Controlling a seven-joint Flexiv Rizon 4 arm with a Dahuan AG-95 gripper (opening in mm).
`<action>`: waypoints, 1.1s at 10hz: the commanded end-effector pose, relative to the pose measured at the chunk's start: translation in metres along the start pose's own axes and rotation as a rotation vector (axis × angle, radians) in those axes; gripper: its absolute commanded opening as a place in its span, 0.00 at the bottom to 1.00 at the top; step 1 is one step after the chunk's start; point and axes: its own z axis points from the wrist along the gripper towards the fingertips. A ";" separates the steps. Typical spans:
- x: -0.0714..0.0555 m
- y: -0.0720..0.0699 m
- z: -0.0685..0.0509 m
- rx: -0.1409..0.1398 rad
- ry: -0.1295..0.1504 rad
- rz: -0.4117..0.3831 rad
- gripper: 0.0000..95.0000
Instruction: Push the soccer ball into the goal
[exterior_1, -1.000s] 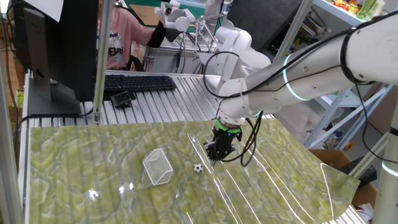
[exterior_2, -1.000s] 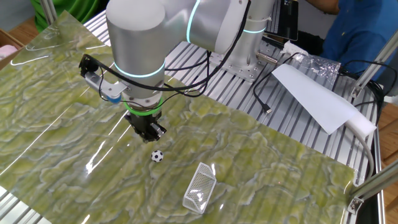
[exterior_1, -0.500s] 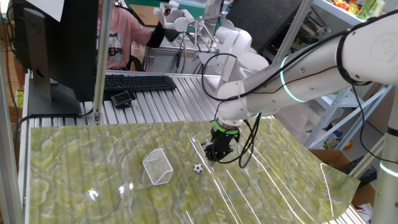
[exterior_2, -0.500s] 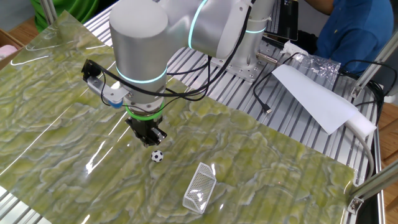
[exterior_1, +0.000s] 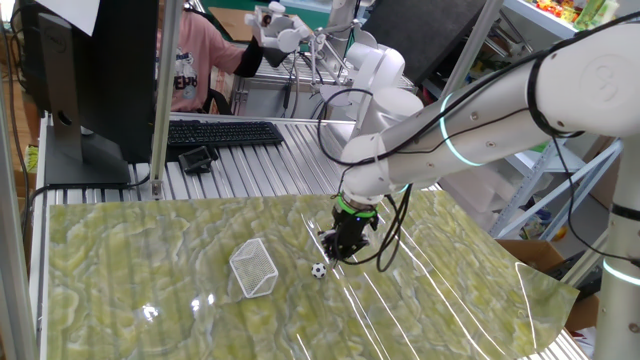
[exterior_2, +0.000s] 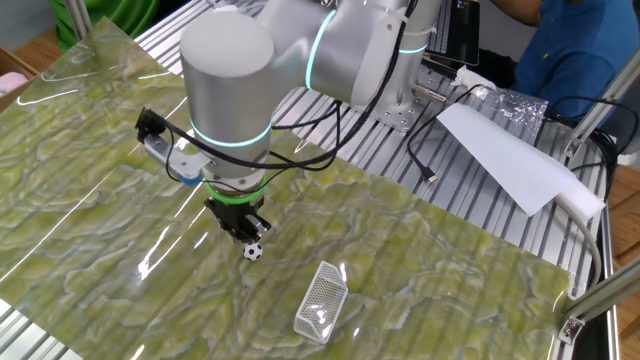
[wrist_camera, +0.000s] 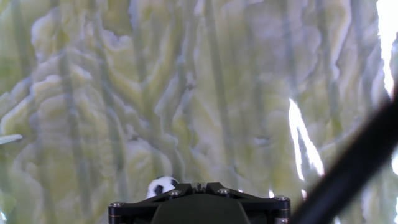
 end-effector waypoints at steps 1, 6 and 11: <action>-0.002 0.002 0.003 0.000 0.001 0.000 0.00; -0.003 0.006 0.006 -0.011 0.004 0.015 0.00; -0.001 0.024 0.002 -0.006 0.006 0.016 0.00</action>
